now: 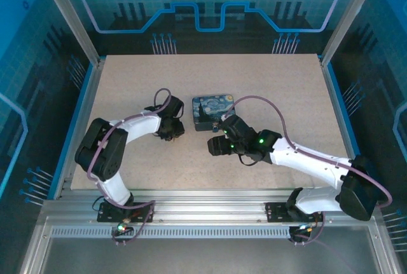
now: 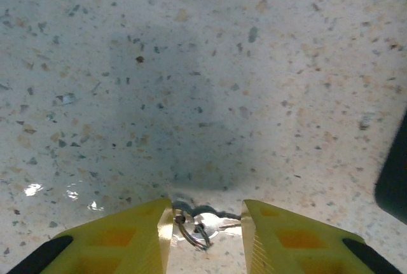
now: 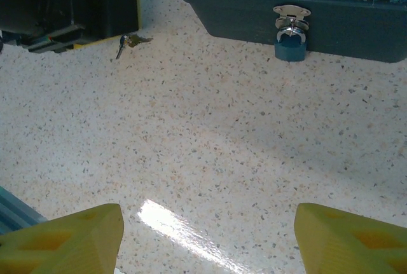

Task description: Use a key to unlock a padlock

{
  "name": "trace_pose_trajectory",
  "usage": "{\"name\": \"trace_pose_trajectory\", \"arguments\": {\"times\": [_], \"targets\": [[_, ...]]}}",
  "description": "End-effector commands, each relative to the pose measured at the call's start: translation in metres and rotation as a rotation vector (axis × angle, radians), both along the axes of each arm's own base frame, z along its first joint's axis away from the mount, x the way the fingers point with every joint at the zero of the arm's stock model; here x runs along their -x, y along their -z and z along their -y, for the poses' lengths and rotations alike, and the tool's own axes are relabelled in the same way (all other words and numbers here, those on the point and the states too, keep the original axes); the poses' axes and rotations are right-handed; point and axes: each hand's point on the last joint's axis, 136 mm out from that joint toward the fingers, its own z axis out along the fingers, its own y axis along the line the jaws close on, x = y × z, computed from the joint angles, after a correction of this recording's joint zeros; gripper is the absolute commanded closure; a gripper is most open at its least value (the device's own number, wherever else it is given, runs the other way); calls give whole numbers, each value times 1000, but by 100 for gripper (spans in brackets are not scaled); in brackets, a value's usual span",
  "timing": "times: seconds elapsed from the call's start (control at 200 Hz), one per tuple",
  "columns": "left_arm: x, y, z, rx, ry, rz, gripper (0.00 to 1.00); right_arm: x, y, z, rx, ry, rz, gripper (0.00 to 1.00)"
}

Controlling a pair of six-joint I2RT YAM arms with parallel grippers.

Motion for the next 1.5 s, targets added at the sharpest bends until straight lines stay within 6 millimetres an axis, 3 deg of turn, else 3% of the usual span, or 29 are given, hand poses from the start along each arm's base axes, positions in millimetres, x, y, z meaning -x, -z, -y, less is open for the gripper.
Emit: {"name": "trace_pose_trajectory", "arguments": {"times": [0.0, 0.185, 0.24, 0.5, 0.655, 0.81, 1.02, 1.271, 1.496], "targets": [[6, 3, -4, -80, 35, -29, 67, 1, -7, 0, -19, 11, 29, 27], [10, 8, -5, -140, 62, -44, 70, -2, -9, 0, -26, 21, 36, 27], [10, 10, -5, -143, 61, -47, 73, 2, 0, 4, -12, 22, 21, 27], [11, 18, -5, -148, 77, -61, 91, 3, -2, 11, -13, 34, 33, 26], [11, 9, -4, -138, 93, -41, 100, 4, 0, 17, -17, 54, 32, 26], [6, -21, 0, -116, 130, 26, 100, 4, -3, 19, -29, 65, 34, 26], [-2, -83, 19, -13, 209, 137, 100, 0, -13, 19, -71, 65, 42, 27], [3, -151, 54, 156, 296, 249, 100, -9, -36, 12, -235, 45, 30, 37], [18, -185, 91, 298, 352, 291, 100, -21, -64, -2, -438, 6, 18, 46]]}}
